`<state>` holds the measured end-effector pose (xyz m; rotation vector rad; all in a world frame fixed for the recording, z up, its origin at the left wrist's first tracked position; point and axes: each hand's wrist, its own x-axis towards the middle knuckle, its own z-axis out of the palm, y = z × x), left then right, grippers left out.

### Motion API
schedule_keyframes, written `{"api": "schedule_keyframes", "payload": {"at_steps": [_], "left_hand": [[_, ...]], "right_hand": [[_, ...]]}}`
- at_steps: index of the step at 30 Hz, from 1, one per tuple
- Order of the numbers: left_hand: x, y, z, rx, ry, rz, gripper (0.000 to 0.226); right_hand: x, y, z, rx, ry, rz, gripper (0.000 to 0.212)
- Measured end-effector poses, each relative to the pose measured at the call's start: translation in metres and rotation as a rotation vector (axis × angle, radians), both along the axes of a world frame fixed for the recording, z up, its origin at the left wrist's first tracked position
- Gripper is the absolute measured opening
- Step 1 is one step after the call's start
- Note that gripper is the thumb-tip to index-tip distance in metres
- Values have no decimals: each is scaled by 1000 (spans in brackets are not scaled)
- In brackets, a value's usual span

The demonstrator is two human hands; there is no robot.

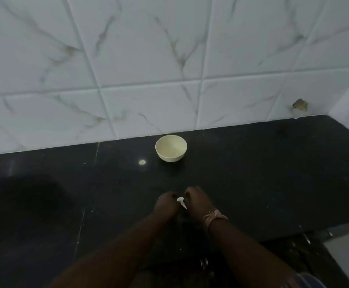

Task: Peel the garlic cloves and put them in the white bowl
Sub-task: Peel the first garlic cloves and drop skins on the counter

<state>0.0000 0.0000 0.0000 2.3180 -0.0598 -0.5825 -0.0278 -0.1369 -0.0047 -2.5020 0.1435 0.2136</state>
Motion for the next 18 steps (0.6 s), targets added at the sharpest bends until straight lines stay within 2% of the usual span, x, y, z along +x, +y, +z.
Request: {"api": "schedule_keyframes", "payload": {"at_steps": [4,10,12,18], "left_hand": [[3,-10,-16,-28,12,47,36],[6,-20,-45,-88,56,167,22],[5,-24,-47,-94,54,232,26],[12,-21,-58,-160,178,340,16]], "right_hand": [[8,-7,-22,104,71,19,18],[11,-19,-50,269,60,85,22],[14,-24,-55,271,75,89,18],[26,-28,-57,287,156,62,11]]}}
